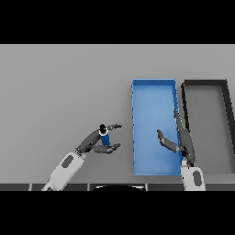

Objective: Pick up the blue pipe and place it into the blue bin.

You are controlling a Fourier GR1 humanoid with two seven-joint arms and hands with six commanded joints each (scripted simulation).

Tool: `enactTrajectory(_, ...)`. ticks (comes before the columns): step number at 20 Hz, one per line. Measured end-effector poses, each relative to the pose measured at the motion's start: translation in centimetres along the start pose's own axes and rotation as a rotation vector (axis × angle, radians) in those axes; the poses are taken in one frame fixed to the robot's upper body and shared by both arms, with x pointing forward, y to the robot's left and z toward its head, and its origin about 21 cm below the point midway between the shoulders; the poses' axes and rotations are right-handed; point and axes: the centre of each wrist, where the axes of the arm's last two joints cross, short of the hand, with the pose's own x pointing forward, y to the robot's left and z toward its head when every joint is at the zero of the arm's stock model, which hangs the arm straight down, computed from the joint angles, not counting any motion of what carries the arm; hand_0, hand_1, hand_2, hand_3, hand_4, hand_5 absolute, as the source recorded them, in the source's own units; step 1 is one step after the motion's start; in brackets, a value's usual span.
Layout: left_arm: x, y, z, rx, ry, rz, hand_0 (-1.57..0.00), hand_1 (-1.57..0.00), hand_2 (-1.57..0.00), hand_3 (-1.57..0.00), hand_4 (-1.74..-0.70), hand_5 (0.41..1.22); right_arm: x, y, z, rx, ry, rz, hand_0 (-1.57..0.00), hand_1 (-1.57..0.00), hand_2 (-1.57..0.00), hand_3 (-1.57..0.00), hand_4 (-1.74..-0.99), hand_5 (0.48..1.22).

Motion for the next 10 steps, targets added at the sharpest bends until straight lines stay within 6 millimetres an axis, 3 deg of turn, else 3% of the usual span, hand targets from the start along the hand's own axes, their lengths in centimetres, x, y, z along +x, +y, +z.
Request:
enactTrajectory(2,-0.2,-0.4,0.0,0.013,-0.024,0.056,-0.60,-0.75,-0.87,-0.91,-1.44,0.910,-0.1,-0.2,0.4,-0.003,0.000,-0.002,0.00,0.00,0.00,0.00,-1.219,0.657)
enactTrajectory(4,-0.3,-1.2,0.0,0.006,-0.012,0.057,-0.95,-1.05,-1.12,-1.12,-1.54,1.022,-0.1,0.0,0.0,-0.004,-0.003,-0.006,0.00,0.00,0.00,0.00,-1.227,0.660)
enactTrajectory(5,-0.2,-1.3,-0.1,-0.004,-0.013,0.058,-1.07,-1.15,-1.21,-1.19,-1.58,1.062,-0.1,-0.1,-0.3,-0.003,0.006,-0.006,0.00,0.00,0.00,0.00,-1.233,0.660)
enactTrajectory(7,-0.1,-1.8,-0.4,-0.007,-0.031,0.036,-1.25,-1.30,-1.34,-1.33,-1.53,1.119,0.2,0.1,-0.2,0.004,0.000,-0.014,0.00,0.00,0.00,0.00,-1.224,0.651)
enactTrajectory(10,0.5,-1.9,-0.2,0.014,-0.089,0.015,-1.41,-1.43,-1.45,-1.45,-1.49,1.169,-0.2,0.0,-0.4,0.006,0.024,-0.027,0.00,0.00,0.00,0.00,-1.220,0.635)
